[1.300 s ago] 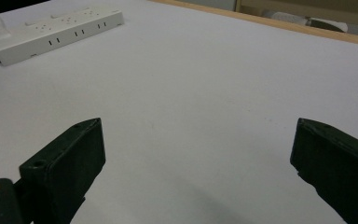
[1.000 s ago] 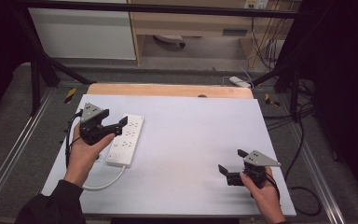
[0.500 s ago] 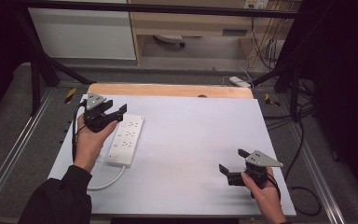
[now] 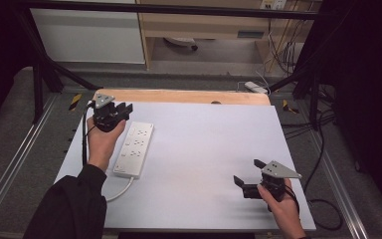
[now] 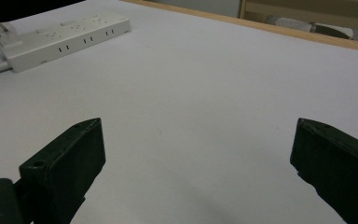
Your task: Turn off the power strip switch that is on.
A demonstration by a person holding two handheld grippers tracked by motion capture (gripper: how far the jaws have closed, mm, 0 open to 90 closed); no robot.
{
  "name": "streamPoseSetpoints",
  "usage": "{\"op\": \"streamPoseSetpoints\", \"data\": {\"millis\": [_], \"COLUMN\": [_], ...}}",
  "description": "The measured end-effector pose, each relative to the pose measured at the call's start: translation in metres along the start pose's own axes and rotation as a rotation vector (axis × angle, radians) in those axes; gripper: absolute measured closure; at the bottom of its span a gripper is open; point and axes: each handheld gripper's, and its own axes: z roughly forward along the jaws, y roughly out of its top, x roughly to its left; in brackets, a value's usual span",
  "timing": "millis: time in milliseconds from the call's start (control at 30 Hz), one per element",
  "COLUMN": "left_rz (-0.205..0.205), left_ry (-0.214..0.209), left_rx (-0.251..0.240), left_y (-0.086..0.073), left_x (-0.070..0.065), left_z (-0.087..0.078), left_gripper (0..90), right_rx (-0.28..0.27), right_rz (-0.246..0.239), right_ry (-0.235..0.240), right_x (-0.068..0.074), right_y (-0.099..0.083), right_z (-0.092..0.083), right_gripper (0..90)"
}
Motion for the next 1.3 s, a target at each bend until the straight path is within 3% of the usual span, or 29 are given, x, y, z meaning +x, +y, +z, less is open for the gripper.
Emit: {"op": "streamPoseSetpoints", "data": {"millis": [233,633,900,1067,1300], "left_rz": [0.01,0.013,0.018,0.004,0.026], "left_ry": [0.024,0.004,0.005,0.016,0.009], "left_rx": [-0.008,0.008,0.02,0.054,0.097], "left_y": [-0.001,-0.001,0.001,-0.004,-0.01], "left_x": [0.007,0.013,0.016,0.019,0.013], "left_z": [0.005,0.013,0.026,0.038,0.049], "left_gripper": [77.7,90.0,90.0,90.0,90.0], "right_rx": [0.001,0.009,0.015,0.015,0.011], "right_rz": [0.007,0.014,0.024,0.017,0.016], "right_ry": [-0.003,-0.016,-0.014,-0.017,-0.023], "right_x": [0.0,-0.002,-0.002,-0.002,-0.005], "right_y": [-0.001,-0.003,-0.003,-0.002,-0.002], "right_z": [0.0,0.0,0.002,0.001,0.0], "right_gripper": [3.5,3.5,3.6,3.6,3.7]}}
